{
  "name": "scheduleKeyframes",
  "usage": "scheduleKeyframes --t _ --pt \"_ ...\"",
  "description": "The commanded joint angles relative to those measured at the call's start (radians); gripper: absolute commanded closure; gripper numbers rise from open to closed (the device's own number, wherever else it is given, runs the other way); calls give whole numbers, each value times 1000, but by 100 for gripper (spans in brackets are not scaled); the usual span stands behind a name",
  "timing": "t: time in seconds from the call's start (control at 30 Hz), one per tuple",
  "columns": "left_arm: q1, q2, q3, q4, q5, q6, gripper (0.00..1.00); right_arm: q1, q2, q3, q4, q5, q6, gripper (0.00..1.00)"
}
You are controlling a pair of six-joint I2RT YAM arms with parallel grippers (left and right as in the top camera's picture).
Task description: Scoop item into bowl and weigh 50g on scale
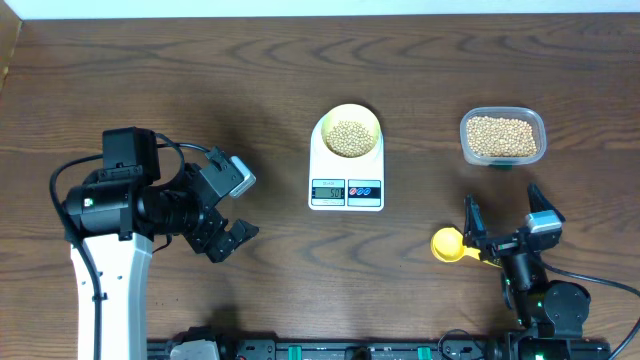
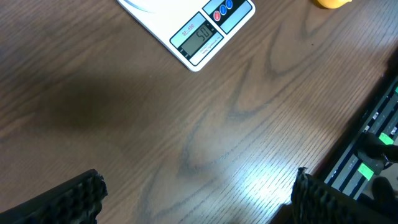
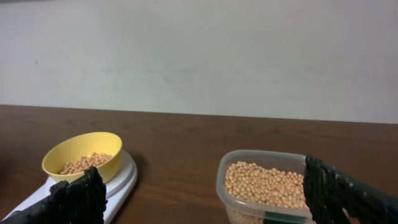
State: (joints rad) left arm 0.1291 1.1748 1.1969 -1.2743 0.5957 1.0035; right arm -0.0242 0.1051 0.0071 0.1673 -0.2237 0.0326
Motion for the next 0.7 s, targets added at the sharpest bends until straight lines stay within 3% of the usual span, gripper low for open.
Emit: scheduleKeyframes --t 0.0,0.37,0.67 --pt "4 1 -7 0 -2 24 2 -21 -71 -2 -73 32 4 1" --pt "4 1 -7 0 -2 24 2 -30 -100 -2 -228 35 -15 1" --pt "4 1 -7 0 -2 24 2 -37 -100 -2 -232 57 -57 1"
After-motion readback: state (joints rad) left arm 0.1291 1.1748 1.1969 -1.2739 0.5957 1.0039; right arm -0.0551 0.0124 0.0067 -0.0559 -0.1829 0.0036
